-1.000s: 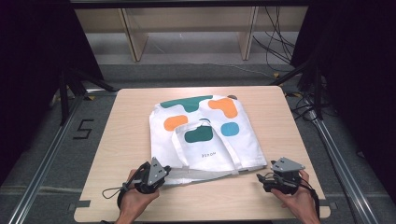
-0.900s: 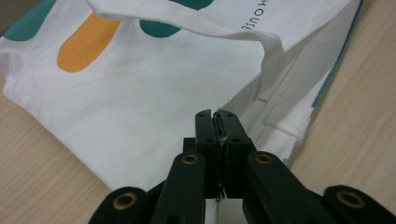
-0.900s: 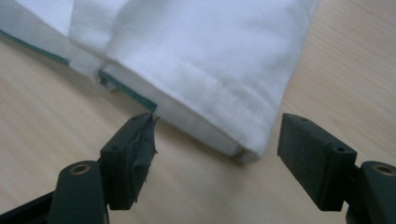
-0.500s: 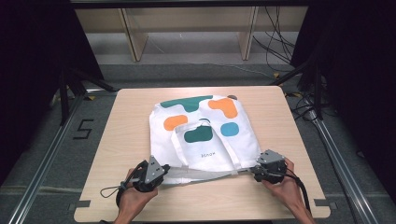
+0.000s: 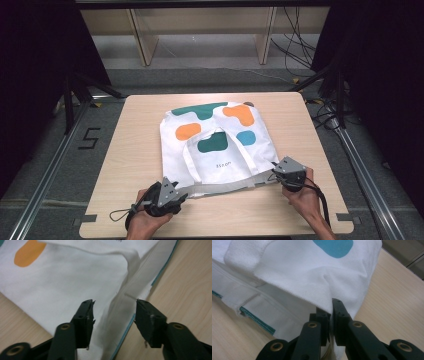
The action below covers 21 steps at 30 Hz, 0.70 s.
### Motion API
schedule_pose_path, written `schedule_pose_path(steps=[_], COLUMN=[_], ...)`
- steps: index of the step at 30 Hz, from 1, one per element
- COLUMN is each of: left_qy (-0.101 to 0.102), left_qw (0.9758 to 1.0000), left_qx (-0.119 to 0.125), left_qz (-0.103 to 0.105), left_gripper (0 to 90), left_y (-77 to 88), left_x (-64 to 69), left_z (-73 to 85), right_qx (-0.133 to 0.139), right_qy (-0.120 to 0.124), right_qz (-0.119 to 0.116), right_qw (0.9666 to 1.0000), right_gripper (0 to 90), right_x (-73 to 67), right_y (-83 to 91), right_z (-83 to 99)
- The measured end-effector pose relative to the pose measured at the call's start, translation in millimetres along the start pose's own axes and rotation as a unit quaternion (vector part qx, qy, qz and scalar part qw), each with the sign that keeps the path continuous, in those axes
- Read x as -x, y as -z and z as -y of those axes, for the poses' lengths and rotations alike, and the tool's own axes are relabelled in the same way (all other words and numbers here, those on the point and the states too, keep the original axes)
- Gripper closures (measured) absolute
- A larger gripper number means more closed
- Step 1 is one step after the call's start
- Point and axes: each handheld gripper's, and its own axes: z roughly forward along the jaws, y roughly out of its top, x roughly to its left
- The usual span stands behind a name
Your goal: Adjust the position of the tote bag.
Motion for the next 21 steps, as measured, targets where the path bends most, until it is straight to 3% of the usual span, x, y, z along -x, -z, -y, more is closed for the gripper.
schedule_pose_path(steps=[3,5,6,8,9,12,15,19,21], left_qy=[-0.024,-0.026,-0.027,-0.019,-0.026,-0.04,-0.044,-0.046,-0.059], left_qw=[0.9987,0.9973,0.9967,0.9963,0.9959,0.996,0.996,0.9966,0.9961], left_qx=[-0.014,-0.024,-0.043,-0.047,-0.054,-0.044,-0.061,-0.047,-0.035], left_qz=[-0.043,-0.064,-0.064,-0.068,-0.067,-0.067,-0.048,-0.049,-0.055], left_gripper=[37.3,36.6,37.8,40.6,43.6,54.6,65.6,82.7,85.9], left_y=[-3.2,-7.2,-7.2,-9.9,-9.5,-13.5,-17.9,-15.0,-12.1], left_x=[-1.9,-6.3,-9.6,-14.1,-16.6,-22.6,-26.9,-27.3,-25.3], left_z=[1.6,4.1,4.6,6.6,6.9,8.9,10.8,9.2,7.6], right_qx=[0.003,0.004,0.002,0.001,0.0,-0.003,-0.004,-0.008,-0.008], right_qy=[-0.001,0.005,0.002,0.0,-0.001,0.007,0.005,0.013,0.008], right_qz=[-0.002,-0.007,-0.01,-0.014,-0.016,-0.026,-0.033,-0.044,-0.046], right_qw=[1.0,1.0,0.9999,0.9999,0.9999,0.9996,0.9994,0.9989,0.9989], right_gripper=[86.8,86.9,86.9,86.9,86.9,86.9,86.9,86.9,87.2], right_x=[0.0,-0.1,-1.3,-3.3,-4.8,-8.6,-14.4,-19.3,-20.2], right_y=[3.4,4.3,5.2,7.4,8.5,11.4,15.0,18.5,21.1], right_z=[-1.4,-2.2,-2.2,-1.6,-1.2,0.6,1.6,2.9,4.5])
